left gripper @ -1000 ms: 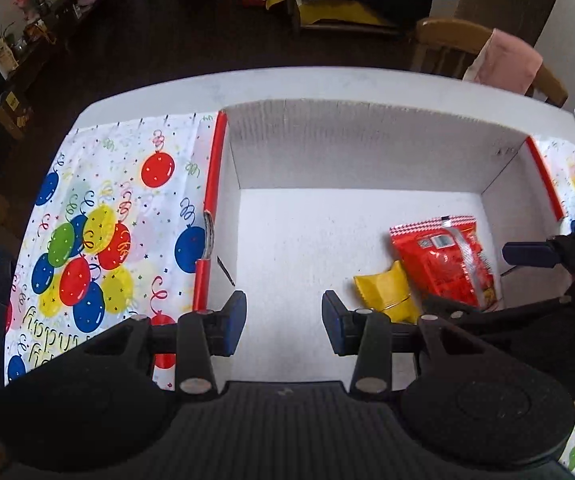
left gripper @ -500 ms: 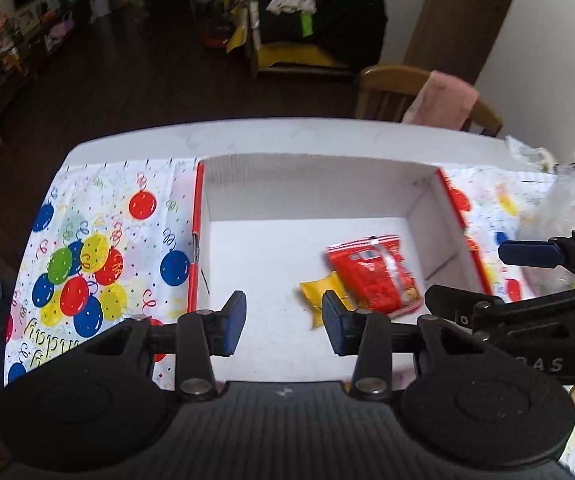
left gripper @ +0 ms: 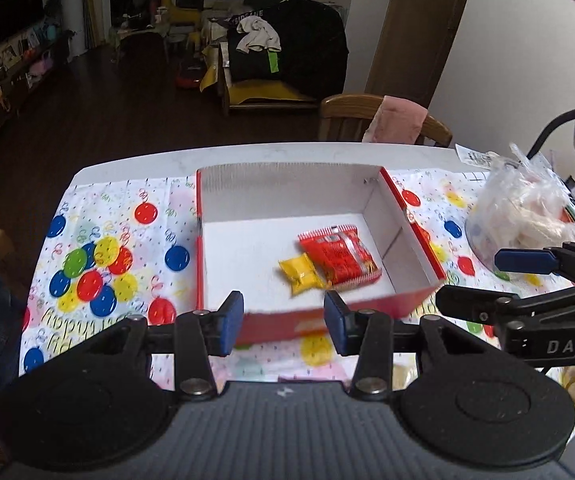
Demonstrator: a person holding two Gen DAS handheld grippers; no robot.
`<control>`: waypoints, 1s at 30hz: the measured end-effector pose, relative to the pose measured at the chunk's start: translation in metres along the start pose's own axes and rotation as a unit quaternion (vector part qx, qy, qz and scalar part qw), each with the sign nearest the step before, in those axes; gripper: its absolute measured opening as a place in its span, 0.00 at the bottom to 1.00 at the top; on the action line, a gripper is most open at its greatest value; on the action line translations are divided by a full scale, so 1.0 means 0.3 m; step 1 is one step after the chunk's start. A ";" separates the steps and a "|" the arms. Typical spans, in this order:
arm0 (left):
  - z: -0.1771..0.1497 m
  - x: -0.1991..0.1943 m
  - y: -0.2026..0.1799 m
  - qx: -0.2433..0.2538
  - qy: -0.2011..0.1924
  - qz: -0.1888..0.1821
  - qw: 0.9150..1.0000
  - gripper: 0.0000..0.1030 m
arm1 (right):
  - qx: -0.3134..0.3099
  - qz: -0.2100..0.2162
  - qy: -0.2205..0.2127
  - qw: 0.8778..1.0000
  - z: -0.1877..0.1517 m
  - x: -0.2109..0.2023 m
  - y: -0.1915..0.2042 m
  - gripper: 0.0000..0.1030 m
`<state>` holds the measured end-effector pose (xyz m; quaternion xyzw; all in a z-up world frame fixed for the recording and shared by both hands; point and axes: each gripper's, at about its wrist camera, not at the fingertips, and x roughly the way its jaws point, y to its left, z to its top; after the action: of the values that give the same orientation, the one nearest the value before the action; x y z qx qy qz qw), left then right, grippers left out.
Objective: Organize snacks
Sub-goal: 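Move both tools back over the remaining snack pile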
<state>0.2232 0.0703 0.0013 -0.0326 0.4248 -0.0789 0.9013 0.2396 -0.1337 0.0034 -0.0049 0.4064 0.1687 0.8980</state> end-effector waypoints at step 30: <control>-0.443 -0.095 0.139 -0.092 0.019 0.045 0.995 0.81 | 0.134 -0.059 0.092 0.985 -0.547 -0.015 0.060 0.99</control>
<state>0.1076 0.1175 -0.0670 -0.0943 0.4483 0.0004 0.8889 0.1116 -0.1420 -0.1009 0.0757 0.5048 0.0580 0.8579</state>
